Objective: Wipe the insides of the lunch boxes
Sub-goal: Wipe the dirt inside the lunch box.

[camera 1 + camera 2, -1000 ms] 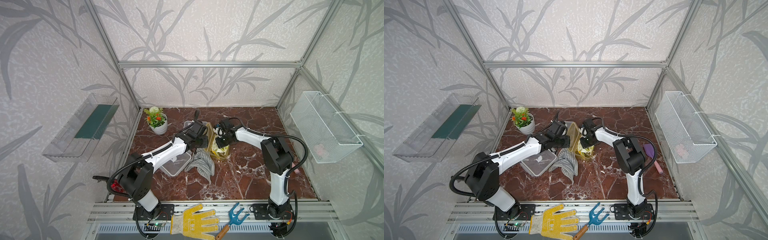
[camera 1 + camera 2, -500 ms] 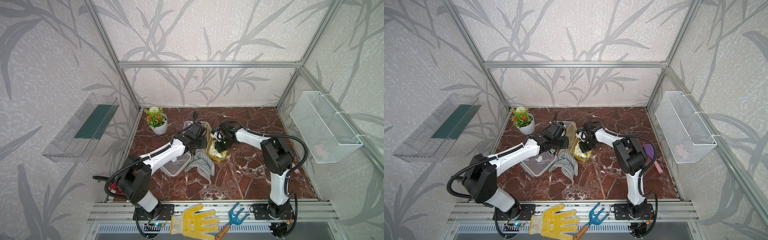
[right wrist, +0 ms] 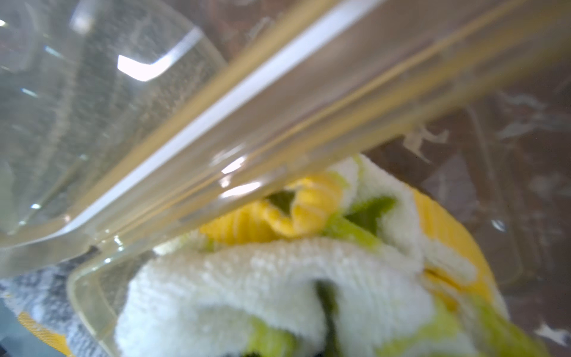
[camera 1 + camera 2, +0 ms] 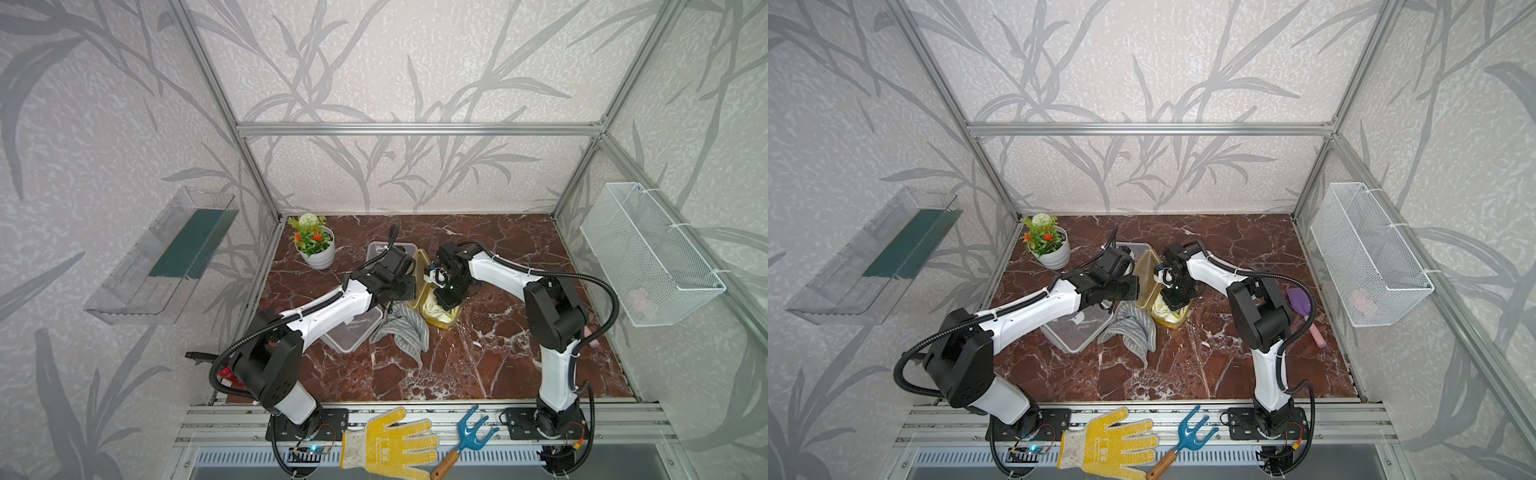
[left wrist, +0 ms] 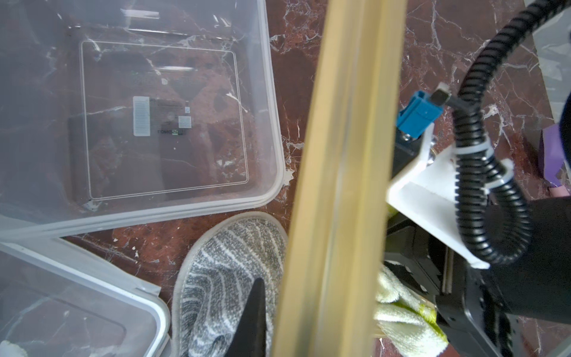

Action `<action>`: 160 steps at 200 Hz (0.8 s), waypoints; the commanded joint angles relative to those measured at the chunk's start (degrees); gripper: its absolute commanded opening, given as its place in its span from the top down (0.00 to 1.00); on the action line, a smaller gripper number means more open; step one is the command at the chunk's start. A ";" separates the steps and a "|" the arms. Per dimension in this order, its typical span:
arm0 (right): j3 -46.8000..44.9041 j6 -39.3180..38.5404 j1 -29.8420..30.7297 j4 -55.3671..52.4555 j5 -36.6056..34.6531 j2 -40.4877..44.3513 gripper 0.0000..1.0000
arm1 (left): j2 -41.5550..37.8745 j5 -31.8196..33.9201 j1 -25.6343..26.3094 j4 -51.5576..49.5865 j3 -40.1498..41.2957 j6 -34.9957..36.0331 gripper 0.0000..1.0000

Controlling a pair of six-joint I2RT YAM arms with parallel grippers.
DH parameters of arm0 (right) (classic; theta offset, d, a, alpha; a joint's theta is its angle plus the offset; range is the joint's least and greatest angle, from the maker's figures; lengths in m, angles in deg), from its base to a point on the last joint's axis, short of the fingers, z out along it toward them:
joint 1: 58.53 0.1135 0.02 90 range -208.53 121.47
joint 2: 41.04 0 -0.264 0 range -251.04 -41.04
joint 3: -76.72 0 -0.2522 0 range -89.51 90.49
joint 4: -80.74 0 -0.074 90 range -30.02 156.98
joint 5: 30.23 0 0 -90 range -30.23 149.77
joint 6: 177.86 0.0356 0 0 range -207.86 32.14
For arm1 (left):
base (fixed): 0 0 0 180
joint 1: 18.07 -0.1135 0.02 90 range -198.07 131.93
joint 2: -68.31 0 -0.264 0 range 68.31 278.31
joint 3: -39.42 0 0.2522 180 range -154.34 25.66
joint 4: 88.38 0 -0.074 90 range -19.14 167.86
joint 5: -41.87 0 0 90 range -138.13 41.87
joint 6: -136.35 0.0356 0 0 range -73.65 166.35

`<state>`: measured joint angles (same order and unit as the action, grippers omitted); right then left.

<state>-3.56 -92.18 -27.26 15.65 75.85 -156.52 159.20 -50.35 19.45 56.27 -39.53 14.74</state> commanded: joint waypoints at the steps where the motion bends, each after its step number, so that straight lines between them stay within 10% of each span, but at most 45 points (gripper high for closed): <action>1: 2.86 -2.11 0.18 -8.12 -13.65 -0.28 0.97 | -2.57 0.64 0.08 1.28 0.14 0.25 0.93; 75: 7.75 1.59 0.14 -2.48 -33.65 -7.53 0.96 | -1.52 -6.26 0.05 1.60 -1.23 0.26 0.93; 160: 1.56 3.86 -1.09 19.87 -17.89 -2.46 0.96 | 0.54 -10.59 0.06 3.61 -0.64 -0.77 0.93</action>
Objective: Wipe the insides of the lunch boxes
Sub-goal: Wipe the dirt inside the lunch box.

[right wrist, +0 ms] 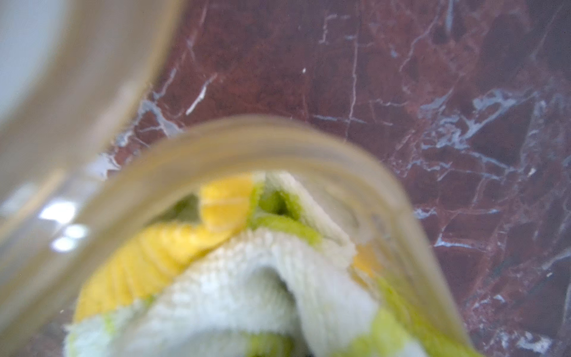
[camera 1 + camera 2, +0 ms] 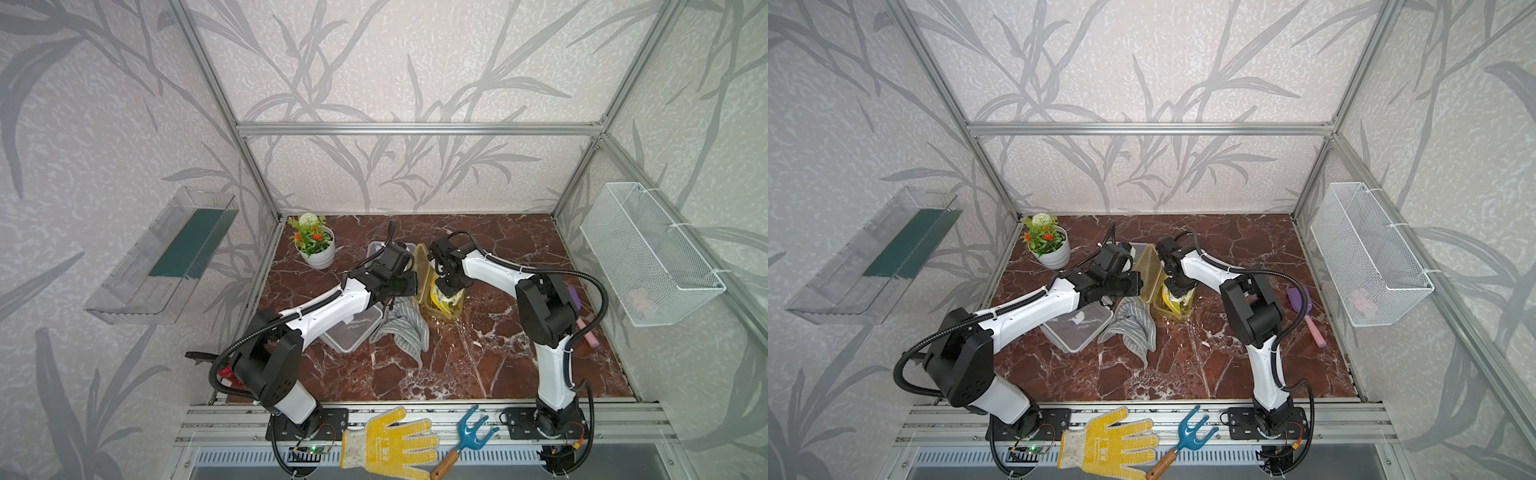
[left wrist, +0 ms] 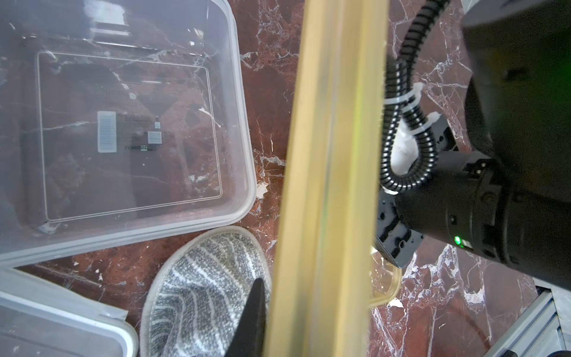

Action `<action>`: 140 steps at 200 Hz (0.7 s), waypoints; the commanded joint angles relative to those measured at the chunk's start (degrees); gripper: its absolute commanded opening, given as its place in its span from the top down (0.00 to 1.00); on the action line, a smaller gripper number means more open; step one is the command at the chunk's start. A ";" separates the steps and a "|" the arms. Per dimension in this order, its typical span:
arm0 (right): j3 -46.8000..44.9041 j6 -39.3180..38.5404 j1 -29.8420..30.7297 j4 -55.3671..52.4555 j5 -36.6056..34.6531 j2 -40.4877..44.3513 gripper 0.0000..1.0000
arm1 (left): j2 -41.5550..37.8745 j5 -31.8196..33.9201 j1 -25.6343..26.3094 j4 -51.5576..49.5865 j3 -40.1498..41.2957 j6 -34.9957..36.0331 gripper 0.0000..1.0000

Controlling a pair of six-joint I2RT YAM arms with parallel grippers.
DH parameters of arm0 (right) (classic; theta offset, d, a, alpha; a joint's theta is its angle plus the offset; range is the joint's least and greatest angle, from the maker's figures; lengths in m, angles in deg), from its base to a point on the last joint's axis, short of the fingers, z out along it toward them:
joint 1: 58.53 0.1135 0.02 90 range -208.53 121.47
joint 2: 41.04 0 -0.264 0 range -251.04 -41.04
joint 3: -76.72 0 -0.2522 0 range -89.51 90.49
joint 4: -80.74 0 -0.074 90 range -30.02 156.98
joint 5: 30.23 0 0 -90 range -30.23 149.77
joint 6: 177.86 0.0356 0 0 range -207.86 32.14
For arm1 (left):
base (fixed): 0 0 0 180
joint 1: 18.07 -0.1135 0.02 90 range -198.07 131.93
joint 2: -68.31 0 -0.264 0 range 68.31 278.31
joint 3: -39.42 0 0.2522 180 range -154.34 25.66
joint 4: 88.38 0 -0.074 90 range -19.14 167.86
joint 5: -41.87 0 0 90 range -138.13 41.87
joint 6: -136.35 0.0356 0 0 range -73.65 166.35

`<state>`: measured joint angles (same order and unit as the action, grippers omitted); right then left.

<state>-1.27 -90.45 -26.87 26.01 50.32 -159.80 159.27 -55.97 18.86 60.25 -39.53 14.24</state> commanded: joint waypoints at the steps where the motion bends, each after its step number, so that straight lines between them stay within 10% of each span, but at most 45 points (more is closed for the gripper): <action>1: -0.68 2.32 -1.46 9.55 7.80 0.82 0.96 | 0.46 -4.98 0.63 -0.35 -0.64 -0.24 0.93; 77: -8.06 15.06 -1.73 21.54 36.16 1.66 0.96 | 0.44 -2.27 0.47 0.60 -0.36 -1.30 0.93; 140: -10.90 10.43 0.95 12.04 44.09 2.51 0.96 | 0.27 0.24 -0.18 1.08 -0.24 -2.53 0.93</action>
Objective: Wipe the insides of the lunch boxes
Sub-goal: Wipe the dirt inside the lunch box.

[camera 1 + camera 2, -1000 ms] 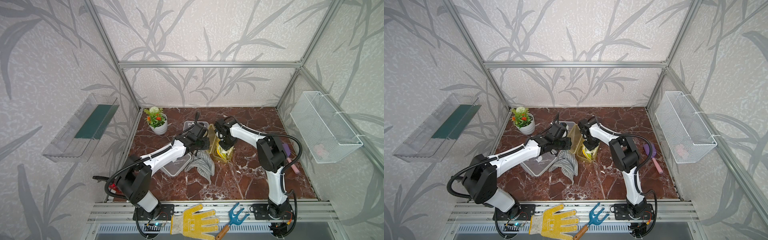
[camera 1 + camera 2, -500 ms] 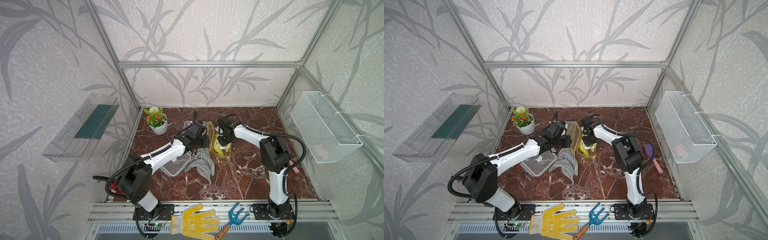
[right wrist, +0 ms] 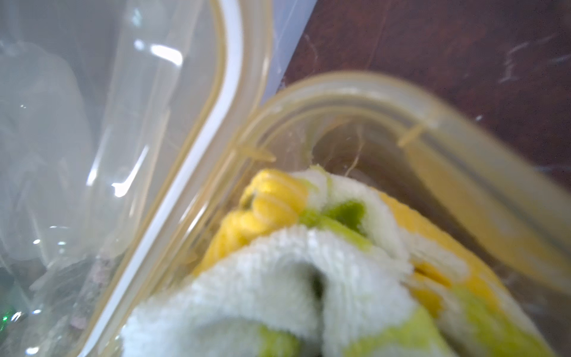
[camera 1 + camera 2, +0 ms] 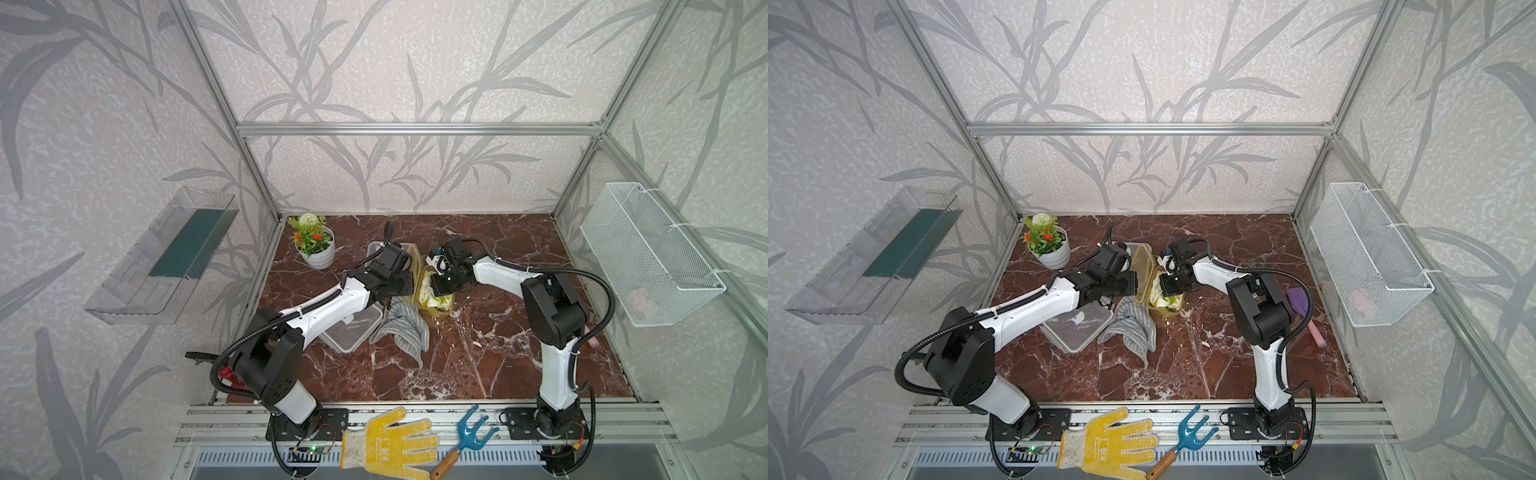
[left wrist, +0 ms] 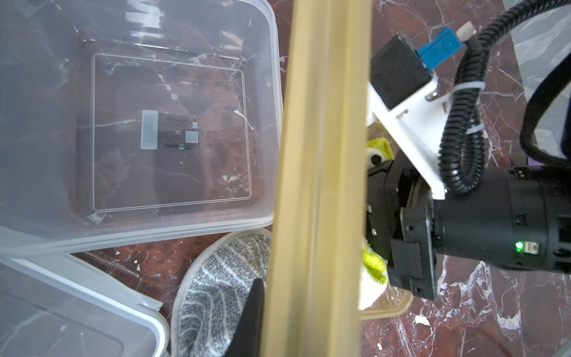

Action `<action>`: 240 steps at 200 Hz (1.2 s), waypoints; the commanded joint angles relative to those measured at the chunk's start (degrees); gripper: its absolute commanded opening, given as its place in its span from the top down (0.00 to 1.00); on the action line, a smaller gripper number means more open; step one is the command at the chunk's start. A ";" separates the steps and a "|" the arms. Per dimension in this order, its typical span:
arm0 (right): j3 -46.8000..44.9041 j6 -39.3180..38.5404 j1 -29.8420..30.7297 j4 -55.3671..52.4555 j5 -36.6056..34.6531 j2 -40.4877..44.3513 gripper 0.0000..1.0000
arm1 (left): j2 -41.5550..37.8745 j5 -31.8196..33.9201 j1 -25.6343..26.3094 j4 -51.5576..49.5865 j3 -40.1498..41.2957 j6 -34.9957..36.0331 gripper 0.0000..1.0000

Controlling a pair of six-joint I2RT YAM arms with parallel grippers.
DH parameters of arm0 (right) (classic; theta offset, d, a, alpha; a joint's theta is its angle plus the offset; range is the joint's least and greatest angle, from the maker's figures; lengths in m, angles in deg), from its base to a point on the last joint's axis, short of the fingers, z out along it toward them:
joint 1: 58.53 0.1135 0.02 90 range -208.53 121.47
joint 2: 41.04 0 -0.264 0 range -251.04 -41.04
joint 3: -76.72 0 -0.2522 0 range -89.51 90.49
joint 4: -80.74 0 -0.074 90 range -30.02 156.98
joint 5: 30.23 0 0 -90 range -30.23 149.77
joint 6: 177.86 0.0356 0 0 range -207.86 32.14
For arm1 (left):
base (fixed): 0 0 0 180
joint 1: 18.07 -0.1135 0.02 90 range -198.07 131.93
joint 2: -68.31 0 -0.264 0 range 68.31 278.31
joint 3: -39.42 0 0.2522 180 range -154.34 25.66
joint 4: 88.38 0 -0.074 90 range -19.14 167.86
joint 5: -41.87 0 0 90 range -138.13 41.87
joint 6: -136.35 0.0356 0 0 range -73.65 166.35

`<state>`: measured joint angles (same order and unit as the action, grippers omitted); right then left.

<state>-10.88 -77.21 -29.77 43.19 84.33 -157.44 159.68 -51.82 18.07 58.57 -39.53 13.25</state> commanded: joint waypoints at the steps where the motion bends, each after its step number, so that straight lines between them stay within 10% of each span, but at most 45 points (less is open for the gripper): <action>1: -1.29 -3.04 3.94 -5.48 10.08 0.18 0.96 | -0.14 -3.89 0.60 2.77 -0.26 -1.53 0.93; 108: 5.62 -2.15 2.35 -13.78 -16.45 1.33 1.00 | -0.25 -2.65 0.46 1.41 -0.19 -1.52 0.93; 240: 3.37 -1.19 1.92 -4.90 -5.45 21.44 1.00 | 1.83 1.11 0.36 -1.74 -2.57 -2.29 0.93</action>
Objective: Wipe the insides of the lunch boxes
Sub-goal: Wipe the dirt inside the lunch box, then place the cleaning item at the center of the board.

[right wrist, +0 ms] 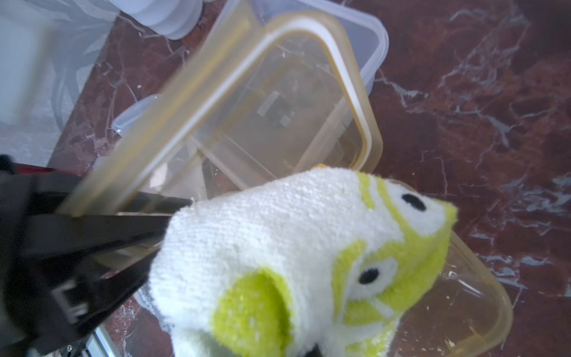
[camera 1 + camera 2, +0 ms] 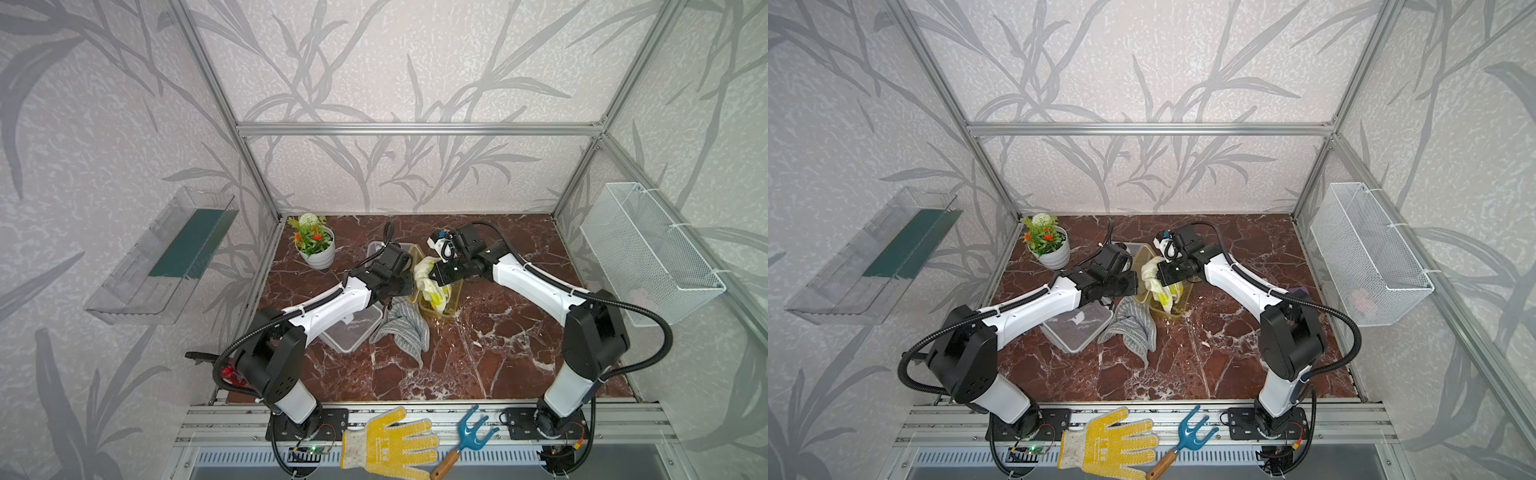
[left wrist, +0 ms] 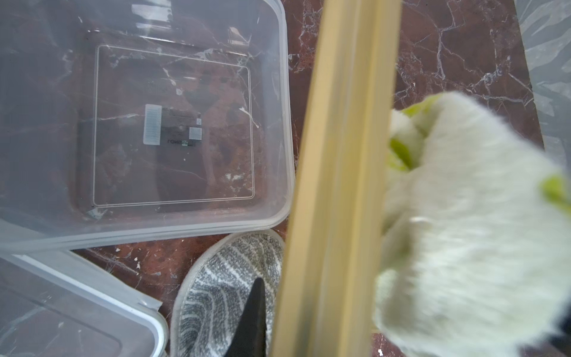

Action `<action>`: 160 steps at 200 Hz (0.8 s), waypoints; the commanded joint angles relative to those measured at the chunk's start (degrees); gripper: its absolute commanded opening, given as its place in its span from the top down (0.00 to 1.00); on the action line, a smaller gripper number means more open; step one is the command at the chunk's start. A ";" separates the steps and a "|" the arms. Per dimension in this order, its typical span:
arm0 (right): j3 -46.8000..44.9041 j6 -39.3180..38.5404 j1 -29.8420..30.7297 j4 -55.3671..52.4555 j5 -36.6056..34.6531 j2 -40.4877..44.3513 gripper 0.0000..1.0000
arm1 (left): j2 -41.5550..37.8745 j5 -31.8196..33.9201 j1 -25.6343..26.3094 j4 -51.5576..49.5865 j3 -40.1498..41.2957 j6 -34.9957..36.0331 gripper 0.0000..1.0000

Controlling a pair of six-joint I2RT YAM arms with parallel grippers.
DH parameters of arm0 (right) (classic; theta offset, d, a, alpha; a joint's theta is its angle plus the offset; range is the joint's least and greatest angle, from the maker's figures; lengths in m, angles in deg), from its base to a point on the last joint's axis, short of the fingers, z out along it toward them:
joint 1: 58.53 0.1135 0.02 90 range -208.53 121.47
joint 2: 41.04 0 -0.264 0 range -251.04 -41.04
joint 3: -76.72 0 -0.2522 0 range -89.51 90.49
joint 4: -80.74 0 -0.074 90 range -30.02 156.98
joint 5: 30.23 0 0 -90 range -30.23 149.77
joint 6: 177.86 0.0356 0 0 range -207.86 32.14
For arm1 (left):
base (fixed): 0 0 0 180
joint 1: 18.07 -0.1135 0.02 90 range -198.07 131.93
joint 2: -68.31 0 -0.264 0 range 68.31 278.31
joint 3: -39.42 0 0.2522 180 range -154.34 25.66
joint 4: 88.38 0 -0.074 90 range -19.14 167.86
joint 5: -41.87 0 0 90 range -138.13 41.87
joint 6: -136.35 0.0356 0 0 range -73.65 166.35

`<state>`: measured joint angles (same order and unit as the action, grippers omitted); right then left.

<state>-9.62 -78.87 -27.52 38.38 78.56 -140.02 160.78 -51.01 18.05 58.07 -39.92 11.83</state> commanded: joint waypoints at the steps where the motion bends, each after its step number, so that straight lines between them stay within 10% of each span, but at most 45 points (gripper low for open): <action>1: 2.19 0.40 -0.37 -0.16 0.30 4.17 1.00 | 0.76 0.27 0.41 -1.27 -2.18 -0.88 0.93; 160: -8.11 1.25 -21.59 -6.25 -11.84 23.85 1.00 | -0.47 3.40 0.29 -0.71 -1.32 -4.15 0.92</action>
<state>-13.44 -78.87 -45.36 34.36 70.05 -115.34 161.28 -48.49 18.25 57.94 -39.99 9.06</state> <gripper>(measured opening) 0.067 0.125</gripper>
